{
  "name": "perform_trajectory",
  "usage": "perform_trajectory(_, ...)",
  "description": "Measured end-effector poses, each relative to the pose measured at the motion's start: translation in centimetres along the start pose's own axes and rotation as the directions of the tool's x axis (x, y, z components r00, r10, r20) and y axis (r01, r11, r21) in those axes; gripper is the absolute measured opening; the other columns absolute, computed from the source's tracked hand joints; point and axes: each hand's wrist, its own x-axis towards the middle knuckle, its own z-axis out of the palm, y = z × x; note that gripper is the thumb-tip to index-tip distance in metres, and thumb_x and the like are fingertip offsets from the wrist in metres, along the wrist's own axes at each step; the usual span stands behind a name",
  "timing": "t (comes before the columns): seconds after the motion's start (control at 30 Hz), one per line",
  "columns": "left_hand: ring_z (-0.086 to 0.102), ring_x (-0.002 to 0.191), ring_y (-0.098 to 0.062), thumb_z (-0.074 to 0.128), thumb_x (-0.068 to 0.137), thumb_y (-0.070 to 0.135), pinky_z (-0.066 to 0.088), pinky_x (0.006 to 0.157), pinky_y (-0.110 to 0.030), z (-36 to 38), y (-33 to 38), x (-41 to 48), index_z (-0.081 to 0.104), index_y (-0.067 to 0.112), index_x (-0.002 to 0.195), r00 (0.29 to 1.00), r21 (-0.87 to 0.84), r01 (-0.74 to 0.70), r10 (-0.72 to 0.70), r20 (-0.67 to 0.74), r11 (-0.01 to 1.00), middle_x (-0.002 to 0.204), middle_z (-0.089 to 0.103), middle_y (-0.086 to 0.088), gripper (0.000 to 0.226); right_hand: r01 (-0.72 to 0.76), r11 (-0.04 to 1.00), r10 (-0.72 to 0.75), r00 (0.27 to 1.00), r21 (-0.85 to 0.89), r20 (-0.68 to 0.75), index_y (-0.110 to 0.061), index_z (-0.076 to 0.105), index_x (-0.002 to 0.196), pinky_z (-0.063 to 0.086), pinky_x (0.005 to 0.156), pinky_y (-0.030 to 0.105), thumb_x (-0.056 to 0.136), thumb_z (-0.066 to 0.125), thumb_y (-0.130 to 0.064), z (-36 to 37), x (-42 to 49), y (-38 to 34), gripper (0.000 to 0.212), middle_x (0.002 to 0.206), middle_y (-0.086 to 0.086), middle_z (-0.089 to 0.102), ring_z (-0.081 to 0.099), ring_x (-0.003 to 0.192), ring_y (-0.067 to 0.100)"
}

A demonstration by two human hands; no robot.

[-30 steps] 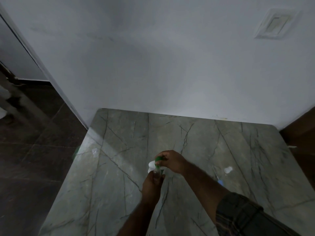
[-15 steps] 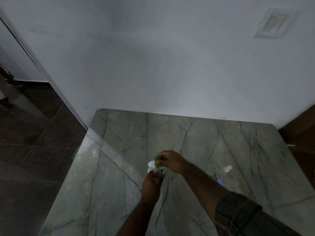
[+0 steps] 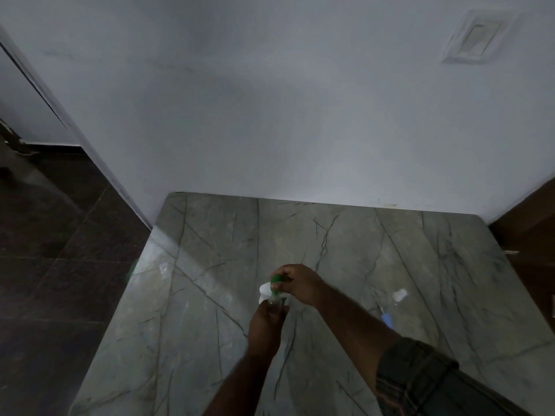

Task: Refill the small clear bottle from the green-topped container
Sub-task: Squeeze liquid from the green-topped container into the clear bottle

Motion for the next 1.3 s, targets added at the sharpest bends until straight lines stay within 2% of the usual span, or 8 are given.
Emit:
perform_trajectory(0.17, 0.066, 0.076, -0.010, 0.045, 0.100, 0.043, 0.048, 0.066, -0.021, -0.19, 0.41, 0.09, 0.065, 0.025, 0.096, 1.000, 0.032, -0.010, 0.010, 0.005, 0.999, 0.086, 0.071, 0.004, 0.027, -0.019, 1.000, 0.019, 0.999, 0.000, 0.047, -0.017, 0.070, 0.113, 0.050, 0.091, 0.032, 0.085, 0.071, -0.032, -0.57, 0.10, -0.18, 0.032, 0.111, 0.002, 0.071, 0.065, 0.101, 0.017)
perform_trajectory(0.23, 0.065, 0.075, -0.008, 0.046, 0.099, 0.043, 0.046, 0.065, -0.020, -0.23, 0.48, 0.21, 0.066, 0.025, 0.096, 1.000, 0.039, -0.008, 0.009, -0.006, 0.999, 0.085, 0.071, 0.004, 0.027, -0.019, 1.000, 0.019, 0.999, -0.010, 0.047, -0.016, 0.070, 0.113, 0.050, 0.090, 0.032, 0.084, 0.071, -0.031, -0.63, 0.23, -0.21, 0.032, 0.110, 0.002, 0.071, 0.065, 0.100, 0.018)
perform_trajectory(0.37, 0.062, 0.072, -0.009, 0.047, 0.099, 0.037, 0.044, 0.063, -0.018, -0.18, 0.10, 0.32, 0.066, 0.017, 0.096, 1.000, 0.041, -0.001, 0.001, 0.014, 0.999, 0.082, 0.068, 0.005, 0.028, 0.019, 0.999, -0.018, 1.000, -0.048, 0.022, -0.013, 0.072, 0.109, 0.048, 0.084, 0.025, 0.083, 0.074, -0.026, -0.44, 0.51, -0.15, 0.029, 0.109, 0.003, 0.072, 0.066, 0.099, 0.017)
perform_trajectory(0.5, 0.064, 0.073, -0.007, 0.049, 0.099, 0.036, 0.044, 0.062, -0.015, -0.15, 0.07, 0.17, 0.066, 0.018, 0.098, 1.000, 0.030, 0.004, -0.004, 0.016, 1.000, 0.085, 0.069, 0.003, 0.025, 0.012, 0.999, -0.011, 1.000, -0.035, 0.027, -0.013, 0.071, 0.111, 0.049, 0.086, 0.026, 0.083, 0.073, -0.025, -0.40, 0.45, -0.03, 0.031, 0.110, 0.003, 0.071, 0.066, 0.100, 0.017)
perform_trajectory(0.67, 0.065, 0.075, -0.003, 0.050, 0.099, 0.033, 0.046, 0.062, -0.010, -0.41, 0.51, 0.08, 0.066, 0.022, 0.097, 0.999, 0.036, -0.029, 0.028, 0.024, 0.999, 0.086, 0.071, 0.004, 0.020, 0.016, 0.999, -0.013, 0.998, -0.044, 0.069, -0.016, 0.070, 0.114, 0.044, 0.073, 0.014, 0.086, 0.071, -0.030, -1.00, 0.41, -0.25, 0.032, 0.111, 0.001, 0.070, 0.062, 0.094, 0.010)
perform_trajectory(0.93, 0.065, 0.077, -0.011, 0.049, 0.098, 0.035, 0.046, 0.065, -0.019, -0.38, 0.33, 0.05, 0.065, 0.021, 0.097, 1.000, 0.037, -0.013, 0.013, 0.006, 0.999, 0.087, 0.070, 0.003, 0.022, 0.029, 0.997, -0.029, 1.000, -0.071, 0.012, -0.015, 0.071, 0.108, 0.042, 0.068, 0.013, 0.083, 0.073, -0.027, -0.31, 0.51, 0.10, 0.028, 0.107, 0.001, 0.072, 0.061, 0.090, 0.008)
perform_trajectory(1.13, 0.068, 0.085, -0.016, 0.048, 0.097, 0.040, 0.054, 0.075, -0.029, -0.58, 0.68, 0.03, 0.066, 0.018, 0.102, 1.000, 0.061, -0.026, 0.026, 0.003, 0.998, 0.092, 0.072, 0.000, 0.028, 0.029, 0.998, -0.025, 0.998, -0.064, 0.060, -0.017, 0.071, 0.110, 0.041, 0.068, 0.009, 0.085, 0.071, -0.030, -0.85, 0.37, -0.14, 0.028, 0.108, 0.000, 0.071, 0.060, 0.089, 0.006)
perform_trajectory(1.3, 0.066, 0.079, -0.014, 0.050, 0.097, 0.039, 0.046, 0.066, -0.021, -0.59, 0.57, 0.06, 0.066, 0.020, 0.098, 1.000, 0.057, -0.016, 0.015, 0.012, 0.998, 0.086, 0.071, 0.004, 0.025, 0.034, 0.997, -0.031, 0.999, -0.076, 0.040, -0.016, 0.072, 0.106, 0.040, 0.067, 0.010, 0.084, 0.072, -0.027, -0.67, 0.55, -0.14, 0.025, 0.106, 0.000, 0.072, 0.061, 0.088, 0.007)
